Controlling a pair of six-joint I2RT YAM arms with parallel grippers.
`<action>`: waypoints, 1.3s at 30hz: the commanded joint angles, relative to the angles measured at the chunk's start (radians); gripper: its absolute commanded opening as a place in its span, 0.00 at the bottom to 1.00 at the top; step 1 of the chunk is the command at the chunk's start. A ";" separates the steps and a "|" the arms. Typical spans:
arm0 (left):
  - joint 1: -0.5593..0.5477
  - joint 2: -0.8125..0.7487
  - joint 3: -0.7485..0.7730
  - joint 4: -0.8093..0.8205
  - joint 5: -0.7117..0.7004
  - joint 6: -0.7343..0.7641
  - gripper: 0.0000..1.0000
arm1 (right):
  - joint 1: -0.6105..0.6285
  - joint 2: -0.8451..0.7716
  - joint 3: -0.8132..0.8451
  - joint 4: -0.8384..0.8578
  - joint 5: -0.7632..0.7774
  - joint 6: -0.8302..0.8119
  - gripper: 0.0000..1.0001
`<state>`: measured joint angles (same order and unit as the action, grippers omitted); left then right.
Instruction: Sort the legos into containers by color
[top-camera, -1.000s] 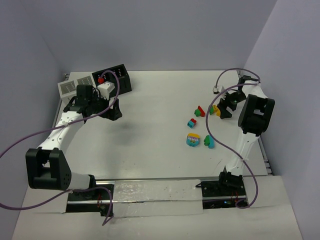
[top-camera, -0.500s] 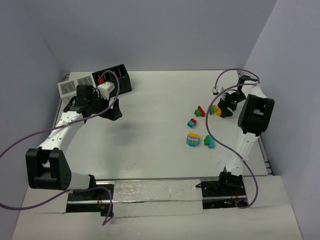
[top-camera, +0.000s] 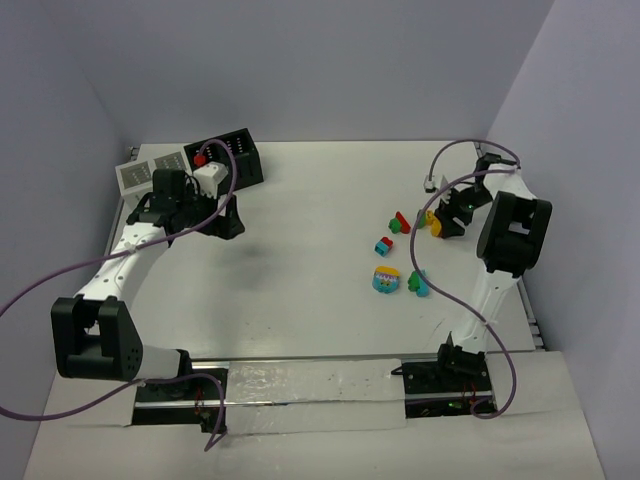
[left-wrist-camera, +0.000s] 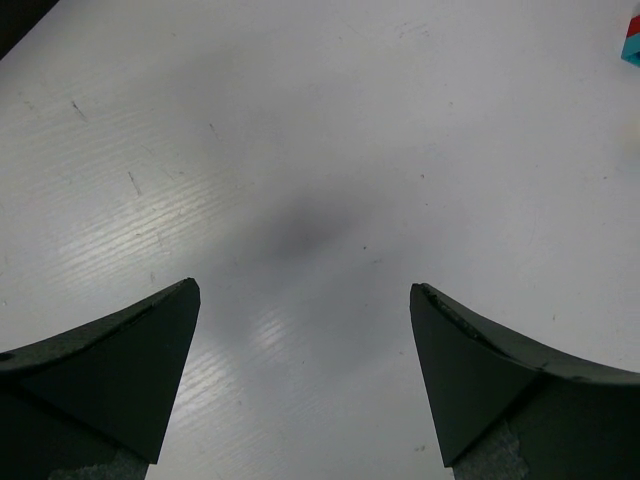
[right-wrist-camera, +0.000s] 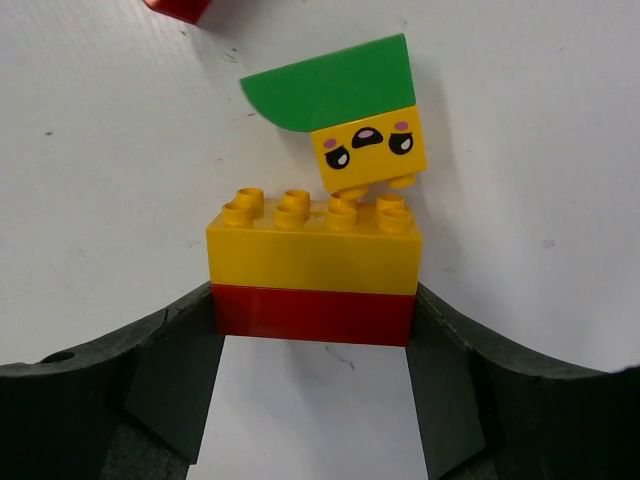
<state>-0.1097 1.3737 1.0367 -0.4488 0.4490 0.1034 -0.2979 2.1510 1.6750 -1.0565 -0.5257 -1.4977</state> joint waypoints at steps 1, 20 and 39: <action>-0.004 -0.036 0.061 0.046 0.021 -0.082 0.95 | 0.021 -0.174 -0.004 -0.013 -0.067 0.009 0.24; -0.021 -0.088 0.132 0.209 0.349 -0.531 0.87 | 0.609 -0.706 -0.258 0.318 -0.099 0.497 0.00; -0.165 -0.036 0.089 0.245 0.459 -0.583 0.83 | 1.081 -0.611 -0.212 0.441 0.179 0.794 0.00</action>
<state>-0.2564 1.3402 1.1260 -0.2137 0.8492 -0.4945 0.7666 1.5292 1.4288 -0.6775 -0.4448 -0.7644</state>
